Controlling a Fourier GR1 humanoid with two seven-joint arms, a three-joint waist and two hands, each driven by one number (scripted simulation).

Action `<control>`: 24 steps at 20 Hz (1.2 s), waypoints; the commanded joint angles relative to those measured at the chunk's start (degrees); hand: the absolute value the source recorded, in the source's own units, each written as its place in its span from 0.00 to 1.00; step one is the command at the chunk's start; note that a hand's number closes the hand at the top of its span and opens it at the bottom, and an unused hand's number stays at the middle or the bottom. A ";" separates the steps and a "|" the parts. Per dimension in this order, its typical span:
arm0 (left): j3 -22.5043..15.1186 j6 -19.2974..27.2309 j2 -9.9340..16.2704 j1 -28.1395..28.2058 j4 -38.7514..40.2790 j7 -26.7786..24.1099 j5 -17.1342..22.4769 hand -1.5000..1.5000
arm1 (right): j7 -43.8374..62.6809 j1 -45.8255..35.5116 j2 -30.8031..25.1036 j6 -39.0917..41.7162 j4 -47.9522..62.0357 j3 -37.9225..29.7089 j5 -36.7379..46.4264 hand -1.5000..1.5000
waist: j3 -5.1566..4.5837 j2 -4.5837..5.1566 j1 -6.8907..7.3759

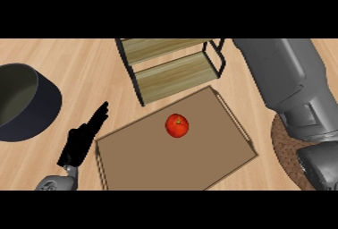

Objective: Pick the sweet potato from the placemat and place it in the tiered shelf

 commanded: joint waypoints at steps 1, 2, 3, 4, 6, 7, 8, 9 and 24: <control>-1.61 -0.19 -1.06 1.74 -1.85 0.31 -0.41 0.50 | -2.98 -1.73 1.90 -4.64 9.37 -0.77 0.90 1.00 | -0.03 0.18 0.59; -0.23 -0.73 0.33 -0.91 1.44 -1.02 -0.49 0.50 | -2.44 -4.31 1.03 -3.14 11.45 -1.50 0.64 1.00 | -0.10 0.94 1.60; -0.29 -1.45 0.64 0.58 -1.43 0.75 0.37 0.50 | -4.40 -3.97 1.11 -2.63 12.83 -1.76 0.14 1.00 | -0.03 0.45 1.18; 0.31 -0.67 0.47 -1.29 -1.26 1.80 0.31 0.50 | -1.59 -3.63 5.66 -5.44 13.48 -0.31 1.56 1.00 | -0.05 0.47 1.22; -0.99 0.79 -1.10 -0.21 0.34 -0.34 -1.21 0.50 | -6.14 -1.98 4.40 -3.36 12.72 -8.00 -7.00 1.00 | 0.01 0.66 0.92; -0.43 -0.21 -0.33 -1.14 0.96 -0.11 -0.57 0.50 | -3.69 -2.05 6.80 -3.78 11.64 -12.83 -12.12 1.00 | 0.08 0.88 1.12; 0.32 -1.45 1.13 -0.55 -0.46 0.58 0.33 0.50 | -2.86 -1.77 6.40 -3.04 11.94 -16.30 -15.53 0.00 | 0.17 0.73 1.53; -0.53 -0.91 0.33 -0.86 0.58 -0.22 -0.54 0.50 | -2.09 -2.47 7.11 -3.74 12.46 -18.60 -17.68 0.00 | 0.11 1.19 1.88; 0.48 -1.16 0.12 -0.17 0.66 -0.63 0.35 0.50 | -17.95 -2.17 4.66 -25.19 10.19 -31.87 -28.38 0.00 | -0.03 0.38 0.07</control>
